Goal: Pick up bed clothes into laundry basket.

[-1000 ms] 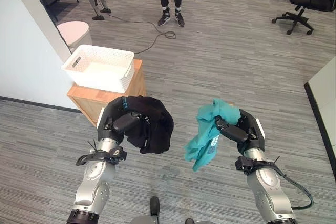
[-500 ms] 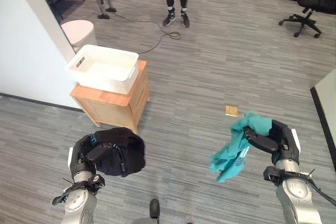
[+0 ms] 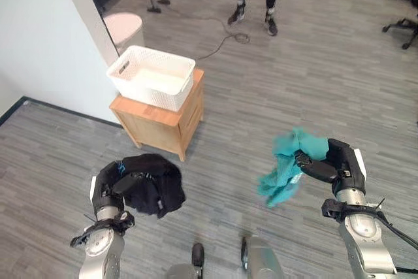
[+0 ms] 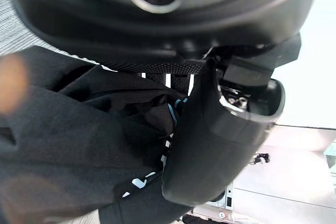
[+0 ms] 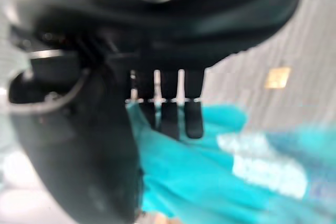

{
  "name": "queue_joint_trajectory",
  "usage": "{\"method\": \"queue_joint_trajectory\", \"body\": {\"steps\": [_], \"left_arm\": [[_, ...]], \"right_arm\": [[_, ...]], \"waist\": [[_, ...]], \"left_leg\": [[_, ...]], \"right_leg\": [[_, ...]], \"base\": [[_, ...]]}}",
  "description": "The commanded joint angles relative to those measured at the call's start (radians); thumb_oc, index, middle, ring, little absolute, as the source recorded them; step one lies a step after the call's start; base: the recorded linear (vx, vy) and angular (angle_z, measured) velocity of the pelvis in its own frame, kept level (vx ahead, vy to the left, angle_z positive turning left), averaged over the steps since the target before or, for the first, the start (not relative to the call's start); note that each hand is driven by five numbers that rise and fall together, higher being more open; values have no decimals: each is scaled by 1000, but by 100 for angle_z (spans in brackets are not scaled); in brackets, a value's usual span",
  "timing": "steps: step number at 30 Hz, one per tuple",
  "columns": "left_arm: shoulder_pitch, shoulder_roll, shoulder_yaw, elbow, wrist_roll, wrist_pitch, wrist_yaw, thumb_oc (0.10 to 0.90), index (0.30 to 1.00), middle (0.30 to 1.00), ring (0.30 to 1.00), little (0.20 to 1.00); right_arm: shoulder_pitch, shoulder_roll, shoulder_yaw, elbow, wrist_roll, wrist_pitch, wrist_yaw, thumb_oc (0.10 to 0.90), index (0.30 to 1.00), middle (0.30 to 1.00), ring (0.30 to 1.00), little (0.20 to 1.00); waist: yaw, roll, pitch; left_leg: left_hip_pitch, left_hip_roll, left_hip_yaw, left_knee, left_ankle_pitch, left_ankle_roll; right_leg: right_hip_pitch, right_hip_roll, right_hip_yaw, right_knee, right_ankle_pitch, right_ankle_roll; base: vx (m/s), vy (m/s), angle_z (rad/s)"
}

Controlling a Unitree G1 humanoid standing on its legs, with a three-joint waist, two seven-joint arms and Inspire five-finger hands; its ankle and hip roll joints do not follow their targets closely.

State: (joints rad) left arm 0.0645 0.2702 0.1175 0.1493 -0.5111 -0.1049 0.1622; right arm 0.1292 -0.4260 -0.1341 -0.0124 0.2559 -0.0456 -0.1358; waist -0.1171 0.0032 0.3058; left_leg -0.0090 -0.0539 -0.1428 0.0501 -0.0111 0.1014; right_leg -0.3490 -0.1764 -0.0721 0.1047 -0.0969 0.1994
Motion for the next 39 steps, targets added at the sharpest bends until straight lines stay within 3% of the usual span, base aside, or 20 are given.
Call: {"method": "queue_joint_trajectory", "body": {"steps": [1, 4, 5, 6, 7, 8, 9, 11, 14, 15, 17, 18, 19, 23, 26, 28, 31, 32, 34, 39], "left_arm": [[-37, 67, 16, -154, -28, -136, -34, 400, 300, 300, 300, 300], [-36, 48, 7, -157, -44, -139, -53, 400, 300, 300, 300, 300], [-33, 36, -1, -157, -46, -144, -49, 400, 300, 300, 300, 300], [-36, 26, -4, -158, -52, -142, -45, 400, 300, 300, 300, 300], [-47, 16, -4, -147, -80, -149, -29, 400, 300, 300, 300, 300], [-49, 13, -3, -151, -94, -151, -30, 400, 300, 300, 300, 300], [-58, 10, -12, -162, -111, -151, -27, 400, 300, 300, 300, 300], [-64, 15, -16, -163, -103, -149, -21, 400, 300, 300, 300, 300], [-76, 18, -9, -162, -110, -158, -14, 400, 300, 300, 300, 300], [-70, 24, 7, -165, -109, -170, -2, 400, 300, 300, 300, 300], [-76, 28, 23, -170, -93, -191, 27, 400, 300, 300, 300, 300], [-75, 26, 22, -171, -92, -192, 29, 400, 300, 300, 300, 300], [-77, 27, 38, -186, -82, -207, 48, 400, 300, 300, 300, 300], [-75, 40, 78, -245, -46, -220, 51, 400, 300, 300, 300, 300], [-75, 53, 87, -263, -42, -224, 49, 400, 300, 300, 300, 300], [-77, 84, 94, -281, -38, -222, 52, 400, 300, 300, 300, 300], [-83, 141, 90, -302, -8, -223, 56, 400, 300, 300, 300, 300], [-84, 139, 91, -301, -8, -223, 56, 400, 300, 300, 300, 300], [-78, 158, 99, -307, 4, -223, 51, 400, 300, 300, 300, 300], [-91, 179, 91, -296, -21, -230, 32, 400, 300, 300, 300, 300]], "right_arm": [[-108, -34, -101, -56, 21, -118, -53, 400, 300, 300, 300, 300], [-91, -38, -113, -53, 33, -122, -43, 400, 300, 300, 300, 300], [-97, -43, -113, -45, 36, -128, -50, 400, 300, 300, 300, 300], [-97, -47, -115, -34, 47, -127, -50, 400, 300, 300, 300, 300], [-106, -51, -108, -21, 69, -136, -72, 400, 300, 300, 300, 300], [-109, -58, -107, -23, 81, -137, -81, 400, 300, 300, 300, 300], [-119, -71, -115, -21, 109, -162, -110, 400, 300, 300, 300, 300], [-122, -83, -122, -16, 108, -158, -125, 400, 300, 300, 300, 300], [-130, -116, -143, -39, 102, -158, -123, 400, 300, 300, 300, 300], [-124, -141, -161, -55, 85, -161, -122, 400, 300, 300, 300, 300], [-134, -172, -160, -63, 65, -157, -122, 400, 300, 300, 300, 300], [-135, -174, -160, -62, 64, -157, -122, 400, 300, 300, 300, 300], [-143, -194, -165, -60, 54, -157, -125, 400, 300, 300, 300, 300], [-170, -249, -209, -21, 47, -153, -118, 400, 300, 300, 300, 300], [-201, -305, -221, 39, 48, -148, -123, 400, 300, 300, 300, 300], [-259, -370, -192, 134, 76, -146, -114, 400, 300, 300, 300, 300], [-300, -446, -157, 178, 58, -122, -89, 400, 300, 300, 300, 300], [-305, -448, -155, 181, 59, -123, -89, 400, 300, 300, 300, 300], [-311, -480, -154, 208, 45, -111, -84, 400, 300, 300, 300, 300], [-338, -594, -136, 252, 35, -113, -72, 400, 300, 300, 300, 300]], "waist": [[-61, -42, -122], [-66, -40, -157], [-65, -34, -169], [-69, -26, -178], [-65, -32, -179], [-59, -48, -174], [-19, -86, -132], [3, -89, -112], [29, -89, -100], [40, -77, -106], [80, -68, -115], [80, -71, -115], [98, -64, -117], [107, -76, -147], [112, -85, -165], [126, -100, -176], [113, -93, -136], [113, -93, -134], [101, -86, -131], [58, -92, -129]], "left_leg": [[387, 72, 6, -85, -256, -138], [392, 73, -9, -35, -252, -151], [379, 76, -6, 37, -215, -168], [349, 86, -3, 145, -131, -207], [282, 111, 19, 329, 26, -253], [196, 110, 53, 463, 88, -274], [49, 120, 108, 713, 117, -247], [-25, 131, 134, 758, 80, -230], [-158, 218, 200, 589, 71, -218], [-178, 253, 232, 409, 76, -222], [-180, 223, 182, 225, 78, -222], [-166, 219, 185, 206, 82, -222], [-166, 210, 152, 113, 128, -231], [-136, 196, 133, 85, 115, -249], [-114, 175, 144, 66, 81, -225], [-76, 154, 184, 45, 42, -185], [-8, 138, 194, 12, 10, -151], [-7, 138, 195, 10, 10, -151], [16, 131, 183, -10, -2, -151], [52, 88, 104, -33, -19, -159]], "right_leg": [[-5, 44, -27, -74, 212, 1], [41, 45, -28, -67, 226, -18], [55, 52, -39, -52, 232, -33], [82, 70, -33, -38, 217, -51], [126, 78, -24, -22, 191, -86], [179, 71, -32, -32, 169, -104], [289, 79, -18, -69, 125, -162], [343, 92, -7, -93, 103, -163], [434, 90, 3, -140, 68, -147], [467, 99, 13, -155, 36, -140], [502, 103, 43, -154, 1, -131], [507, 99, 43, -154, -3, -131], [528, 103, 53, -157, -10, -125], [570, 77, 63, -148, -42, -114], [570, 50, 73, -135, -43, -95], [508, 17, 86, -8, -23, -53], [338, 3, 113, 265, 112, 4], [331, 3, 116, 279, 106, 3], [295, 13, 134, 262, 83, -10], [268, 58, 239, 13, 62, -30]], "base": [[261, -87, 85], [334, -113, 63], [396, -141, 55], [452, -194, 50], [396, -223, 46], [498, -421, -7], [341, -319, -16], [318, -225, -6], [459, -24, 6], [473, 100, -9], [469, 124, -19], [431, 139, -50], [305, 75, -76], [275, 110, -52], [210, 146, -28], [168, 211, -38], [115, 179, -38], [119, 148, -7], [173, 61, 32], [206, 9, 63]]}}
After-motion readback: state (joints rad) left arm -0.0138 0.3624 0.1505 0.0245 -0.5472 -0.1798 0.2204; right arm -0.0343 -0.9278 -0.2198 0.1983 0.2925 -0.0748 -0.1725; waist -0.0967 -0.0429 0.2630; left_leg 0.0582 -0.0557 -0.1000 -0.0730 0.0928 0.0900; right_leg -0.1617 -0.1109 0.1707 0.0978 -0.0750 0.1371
